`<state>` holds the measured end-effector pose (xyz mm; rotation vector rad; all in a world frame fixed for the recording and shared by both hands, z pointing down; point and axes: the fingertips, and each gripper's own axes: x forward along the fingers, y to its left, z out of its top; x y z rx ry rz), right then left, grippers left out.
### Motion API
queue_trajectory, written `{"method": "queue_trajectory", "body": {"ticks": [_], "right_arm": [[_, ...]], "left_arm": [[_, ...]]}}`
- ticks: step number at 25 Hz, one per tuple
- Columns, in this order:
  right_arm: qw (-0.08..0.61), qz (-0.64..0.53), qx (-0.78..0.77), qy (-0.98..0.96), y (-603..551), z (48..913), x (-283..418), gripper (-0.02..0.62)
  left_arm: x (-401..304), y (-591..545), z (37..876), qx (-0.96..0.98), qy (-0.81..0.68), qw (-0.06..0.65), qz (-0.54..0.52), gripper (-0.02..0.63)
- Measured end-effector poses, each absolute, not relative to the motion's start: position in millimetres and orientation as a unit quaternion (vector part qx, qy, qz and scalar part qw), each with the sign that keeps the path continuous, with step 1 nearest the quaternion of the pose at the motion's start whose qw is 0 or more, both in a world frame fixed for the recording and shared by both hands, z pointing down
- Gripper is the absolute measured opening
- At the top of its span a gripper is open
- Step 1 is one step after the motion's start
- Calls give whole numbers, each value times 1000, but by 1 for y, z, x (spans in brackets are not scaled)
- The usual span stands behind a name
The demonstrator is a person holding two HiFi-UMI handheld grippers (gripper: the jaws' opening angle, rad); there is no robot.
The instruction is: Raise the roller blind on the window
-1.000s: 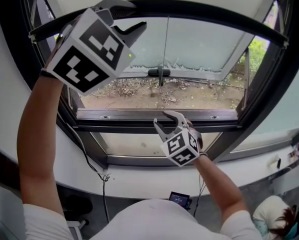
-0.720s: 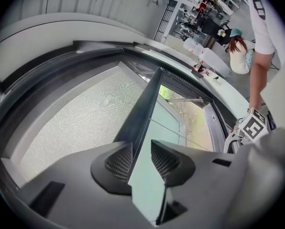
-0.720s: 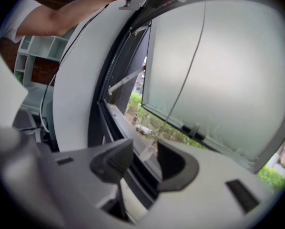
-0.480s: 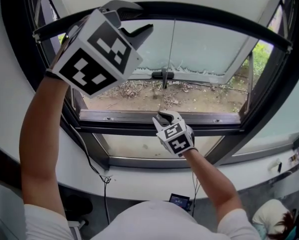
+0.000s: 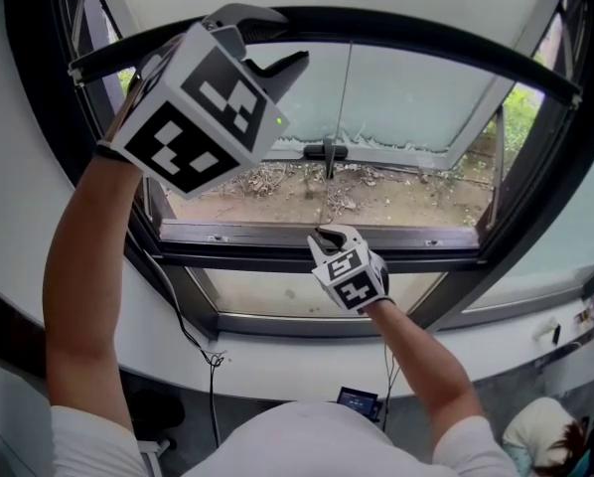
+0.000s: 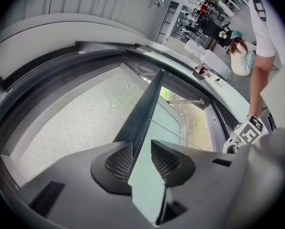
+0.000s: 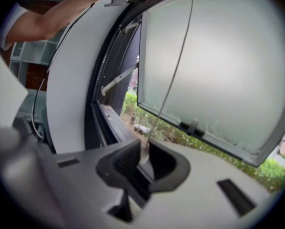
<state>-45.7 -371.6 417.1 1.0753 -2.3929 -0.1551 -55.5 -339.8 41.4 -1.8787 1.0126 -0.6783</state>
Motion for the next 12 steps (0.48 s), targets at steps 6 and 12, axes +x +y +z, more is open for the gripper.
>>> {"method": "queue_trajectory", "body": {"ticks": [6,12], "right_arm": [[269,-90,392,-875,-362,420,-43,63],[288,-124,398,-862,-358,422,-36,61]], "left_arm": [[-55,-340,40,-752,417,438,-262,135],[-56,-338,35,-756,420,441,-240,133]]}}
